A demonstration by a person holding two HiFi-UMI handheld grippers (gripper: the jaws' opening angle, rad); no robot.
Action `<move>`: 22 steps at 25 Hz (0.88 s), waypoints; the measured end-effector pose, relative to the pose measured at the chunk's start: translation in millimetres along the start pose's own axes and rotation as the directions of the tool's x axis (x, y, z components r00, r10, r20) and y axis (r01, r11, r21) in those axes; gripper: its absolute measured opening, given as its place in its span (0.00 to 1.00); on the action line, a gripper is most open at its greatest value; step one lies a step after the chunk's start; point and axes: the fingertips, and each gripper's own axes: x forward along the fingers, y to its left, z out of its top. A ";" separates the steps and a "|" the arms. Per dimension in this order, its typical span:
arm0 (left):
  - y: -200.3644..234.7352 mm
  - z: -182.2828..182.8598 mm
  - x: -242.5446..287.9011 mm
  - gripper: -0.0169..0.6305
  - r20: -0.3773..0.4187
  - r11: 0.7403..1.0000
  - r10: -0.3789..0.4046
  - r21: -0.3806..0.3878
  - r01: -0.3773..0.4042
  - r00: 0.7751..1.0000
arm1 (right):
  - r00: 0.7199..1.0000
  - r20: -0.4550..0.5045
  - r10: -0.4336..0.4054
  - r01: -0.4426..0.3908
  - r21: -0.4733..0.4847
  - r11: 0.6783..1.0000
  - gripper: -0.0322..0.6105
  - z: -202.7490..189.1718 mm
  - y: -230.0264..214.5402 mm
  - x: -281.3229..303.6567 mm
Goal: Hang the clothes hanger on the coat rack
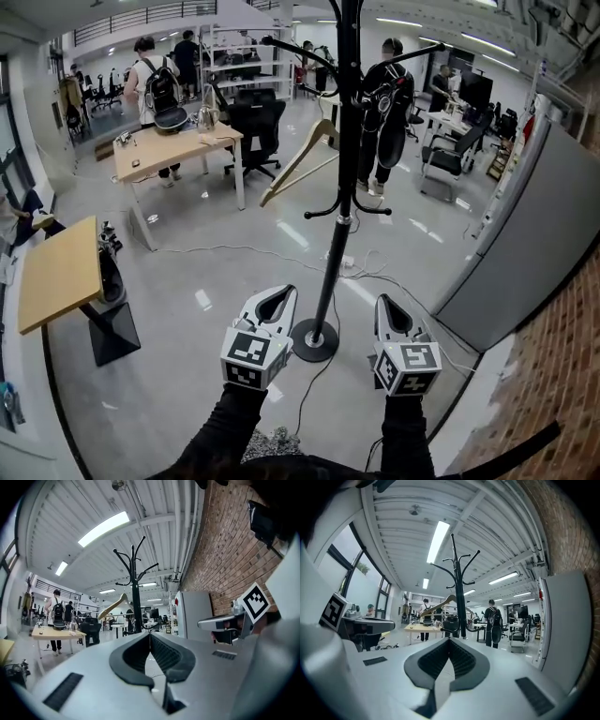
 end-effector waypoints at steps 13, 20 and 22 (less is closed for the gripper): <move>-55.8 3.1 -53.3 0.04 0.011 0.998 0.060 -0.006 -0.060 0.998 | 0.993 -0.004 0.114 -0.114 -0.038 0.993 0.06 -3.8 34.0 -61.9; -67.3 7.7 -62.6 0.04 0.019 0.998 0.062 0.004 -0.062 0.998 | 0.996 -0.019 0.091 -0.092 -0.017 0.996 0.06 -3.2 28.0 -74.3; -68.6 8.5 -63.7 0.04 0.020 0.998 0.061 0.004 -0.062 0.998 | 0.995 -0.020 0.093 -0.094 -0.019 0.995 0.06 -2.6 27.9 -75.9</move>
